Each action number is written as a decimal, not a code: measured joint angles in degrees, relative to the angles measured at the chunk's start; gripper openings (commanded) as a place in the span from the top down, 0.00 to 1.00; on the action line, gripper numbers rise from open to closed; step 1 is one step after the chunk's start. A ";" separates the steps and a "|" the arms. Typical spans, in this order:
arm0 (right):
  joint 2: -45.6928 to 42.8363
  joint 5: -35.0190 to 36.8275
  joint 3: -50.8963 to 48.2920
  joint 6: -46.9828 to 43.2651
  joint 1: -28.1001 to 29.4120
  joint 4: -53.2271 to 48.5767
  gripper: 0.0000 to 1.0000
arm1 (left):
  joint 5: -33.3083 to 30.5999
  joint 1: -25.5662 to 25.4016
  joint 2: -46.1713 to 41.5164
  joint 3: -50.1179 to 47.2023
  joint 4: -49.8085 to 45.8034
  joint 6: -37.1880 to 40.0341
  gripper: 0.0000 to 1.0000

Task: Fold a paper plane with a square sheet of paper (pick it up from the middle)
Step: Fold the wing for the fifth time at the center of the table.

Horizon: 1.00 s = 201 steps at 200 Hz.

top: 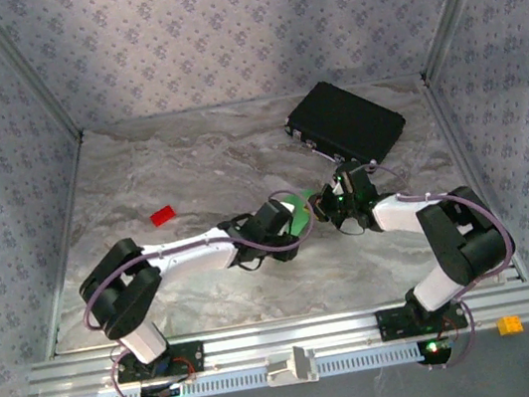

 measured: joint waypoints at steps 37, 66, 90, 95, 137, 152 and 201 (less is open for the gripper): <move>0.00 0.20 0.00 0.17 0.00 -0.07 1.00 | -3.50 -2.23 3.19 2.64 -0.61 1.42 0.58; 0.00 0.22 0.00 0.20 0.00 -0.17 1.00 | -5.68 -3.32 5.18 3.89 -1.73 1.70 0.62; 0.00 0.46 0.00 0.59 0.00 -0.24 1.00 | -7.30 -3.58 6.01 4.59 -2.80 1.75 0.64; 0.00 0.57 0.00 0.63 0.00 -0.26 1.00 | -7.65 -3.61 6.05 4.72 -3.06 1.79 0.65; 0.00 0.61 0.02 1.03 0.00 -0.72 1.00 | -9.77 -4.13 6.54 5.38 -3.56 1.84 0.75; 0.00 0.63 0.02 1.09 0.00 -0.90 1.00 | -10.14 -4.31 6.69 5.38 -3.93 1.86 0.76; 0.00 0.61 0.02 1.20 0.00 -1.22 1.00 | -10.99 -4.44 6.69 5.38 -4.61 1.81 0.74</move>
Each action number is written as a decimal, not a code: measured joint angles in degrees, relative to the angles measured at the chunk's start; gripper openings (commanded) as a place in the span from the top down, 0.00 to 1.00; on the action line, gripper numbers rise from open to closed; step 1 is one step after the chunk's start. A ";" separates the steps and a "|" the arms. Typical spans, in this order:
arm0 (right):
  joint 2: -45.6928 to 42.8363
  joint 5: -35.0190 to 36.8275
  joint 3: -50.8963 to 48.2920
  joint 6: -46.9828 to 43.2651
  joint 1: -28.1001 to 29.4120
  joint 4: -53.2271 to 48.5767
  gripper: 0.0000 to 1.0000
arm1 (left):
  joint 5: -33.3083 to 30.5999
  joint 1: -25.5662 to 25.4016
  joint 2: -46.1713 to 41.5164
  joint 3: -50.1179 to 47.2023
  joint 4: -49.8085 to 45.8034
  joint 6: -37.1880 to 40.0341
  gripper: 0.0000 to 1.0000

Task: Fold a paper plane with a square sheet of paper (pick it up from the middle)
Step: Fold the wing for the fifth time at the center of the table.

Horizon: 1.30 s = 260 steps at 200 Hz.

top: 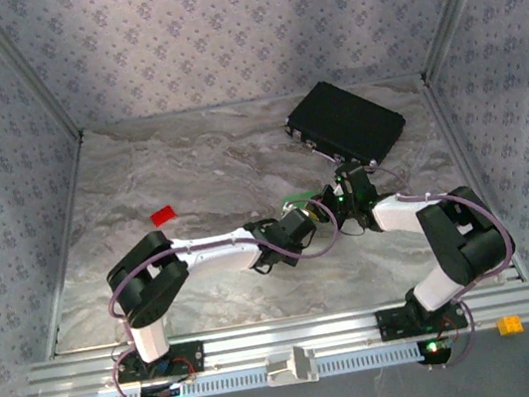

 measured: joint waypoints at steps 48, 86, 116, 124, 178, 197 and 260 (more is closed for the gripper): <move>0.00 0.04 0.00 0.00 0.00 -0.28 1.00 | -0.02 -0.02 0.00 0.00 0.00 0.00 0.77; 0.00 0.22 0.00 0.02 0.00 -0.28 1.00 | -0.02 -0.02 0.00 0.00 0.00 -0.02 0.77; 0.00 0.22 0.00 0.02 0.00 -0.31 1.00 | -0.15 -0.02 0.00 0.00 0.00 -0.02 0.75; 0.00 0.22 0.00 0.02 0.00 -0.31 1.00 | -0.20 -0.02 0.00 0.00 0.00 -0.04 0.74; 0.00 0.26 0.09 0.02 0.00 -0.37 1.00 | -0.20 -0.07 0.00 0.00 0.00 -0.31 0.78; 0.00 0.26 0.09 0.02 0.00 -0.48 1.00 | -0.22 -0.11 0.00 0.00 0.00 -0.46 0.81; 0.00 0.42 0.09 0.02 0.00 -0.55 1.00 | -0.26 -0.26 0.00 0.00 0.00 -0.46 0.77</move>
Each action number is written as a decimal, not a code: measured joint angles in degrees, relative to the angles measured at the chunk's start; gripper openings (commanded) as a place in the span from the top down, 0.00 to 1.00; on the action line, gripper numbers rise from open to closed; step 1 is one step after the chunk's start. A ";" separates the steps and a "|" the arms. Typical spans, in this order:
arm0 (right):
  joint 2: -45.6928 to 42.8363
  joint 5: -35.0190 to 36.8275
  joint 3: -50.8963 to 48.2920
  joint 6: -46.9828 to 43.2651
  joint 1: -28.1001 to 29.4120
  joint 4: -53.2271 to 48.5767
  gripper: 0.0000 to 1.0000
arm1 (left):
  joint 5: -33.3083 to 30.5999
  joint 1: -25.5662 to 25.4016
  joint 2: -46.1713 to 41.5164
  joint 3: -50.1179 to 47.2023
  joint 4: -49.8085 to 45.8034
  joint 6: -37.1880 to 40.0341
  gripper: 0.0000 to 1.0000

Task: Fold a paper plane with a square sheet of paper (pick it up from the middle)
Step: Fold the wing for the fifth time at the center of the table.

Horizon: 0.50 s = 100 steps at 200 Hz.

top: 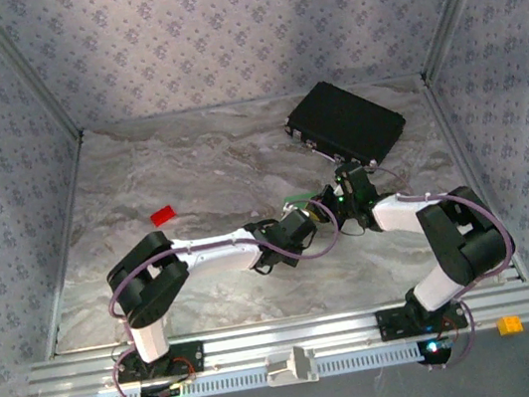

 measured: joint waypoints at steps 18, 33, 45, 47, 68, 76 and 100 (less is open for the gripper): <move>0.00 0.00 0.00 0.00 0.00 -0.17 1.00 | -0.13 0.00 0.00 0.00 -0.02 0.00 0.77; 0.00 0.00 0.00 0.00 0.00 -0.20 1.00 | -0.15 0.00 0.00 0.00 -0.02 0.00 0.80; 0.00 0.00 0.00 0.00 0.00 -0.20 1.00 | -0.15 0.00 0.02 0.00 -0.02 -0.02 0.81; 0.00 0.00 0.00 0.00 0.00 -0.20 1.00 | -0.15 0.00 0.02 0.00 -0.02 0.00 0.81; 0.00 0.00 0.02 0.00 0.00 -0.20 1.00 | -0.15 0.00 0.24 0.00 0.00 0.00 0.84; 0.00 0.00 0.02 0.00 0.00 -0.20 1.00 | -0.13 0.00 0.44 0.00 0.00 0.02 0.86; 0.00 0.02 0.02 0.00 0.00 -0.22 1.00 | -0.15 0.00 0.87 0.00 -0.02 -0.04 0.79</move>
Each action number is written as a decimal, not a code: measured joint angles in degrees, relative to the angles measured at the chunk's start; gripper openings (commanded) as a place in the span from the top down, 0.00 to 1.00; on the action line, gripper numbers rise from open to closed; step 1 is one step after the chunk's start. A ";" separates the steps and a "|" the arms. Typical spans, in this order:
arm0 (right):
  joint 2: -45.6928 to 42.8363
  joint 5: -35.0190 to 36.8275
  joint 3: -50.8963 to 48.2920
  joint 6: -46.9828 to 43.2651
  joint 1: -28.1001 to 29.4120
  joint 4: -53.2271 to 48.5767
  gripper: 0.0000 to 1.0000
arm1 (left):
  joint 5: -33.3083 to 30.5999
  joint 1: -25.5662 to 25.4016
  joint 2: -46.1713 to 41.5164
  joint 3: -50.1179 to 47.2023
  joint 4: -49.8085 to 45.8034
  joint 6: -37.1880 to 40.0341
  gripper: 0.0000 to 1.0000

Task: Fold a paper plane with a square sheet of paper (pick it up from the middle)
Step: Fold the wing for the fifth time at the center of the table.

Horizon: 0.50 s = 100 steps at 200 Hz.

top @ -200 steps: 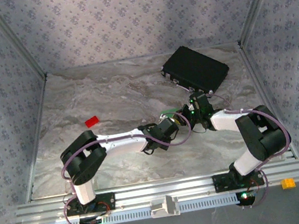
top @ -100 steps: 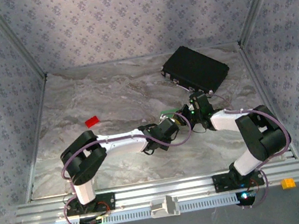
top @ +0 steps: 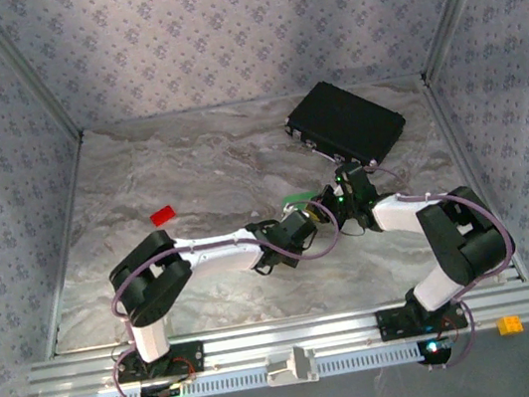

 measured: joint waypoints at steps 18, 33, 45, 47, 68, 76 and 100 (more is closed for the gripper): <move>0.00 -0.02 0.00 0.00 0.00 0.00 1.00 | 0.00 0.00 0.00 0.00 0.02 -0.28 0.78; 0.00 -0.02 0.00 0.00 0.00 0.00 1.00 | 0.00 0.00 0.00 0.00 0.00 -0.39 0.80; 0.00 0.00 0.00 0.00 0.00 0.00 1.00 | 0.00 0.00 0.00 0.00 0.00 -0.42 0.83; 0.00 -0.02 0.02 0.00 0.00 0.00 1.00 | 0.00 0.00 0.00 0.00 0.00 -0.39 0.83; 0.00 -0.02 0.11 0.00 0.00 0.00 1.00 | -0.02 0.00 0.00 0.00 0.00 -0.37 0.88; 0.00 -0.02 0.13 0.00 0.00 -0.02 1.00 | 0.02 0.00 0.00 0.00 0.00 -0.35 0.89; 0.00 -0.02 0.15 0.00 0.00 -0.04 1.00 | 0.00 0.00 0.00 0.00 0.09 -0.55 0.95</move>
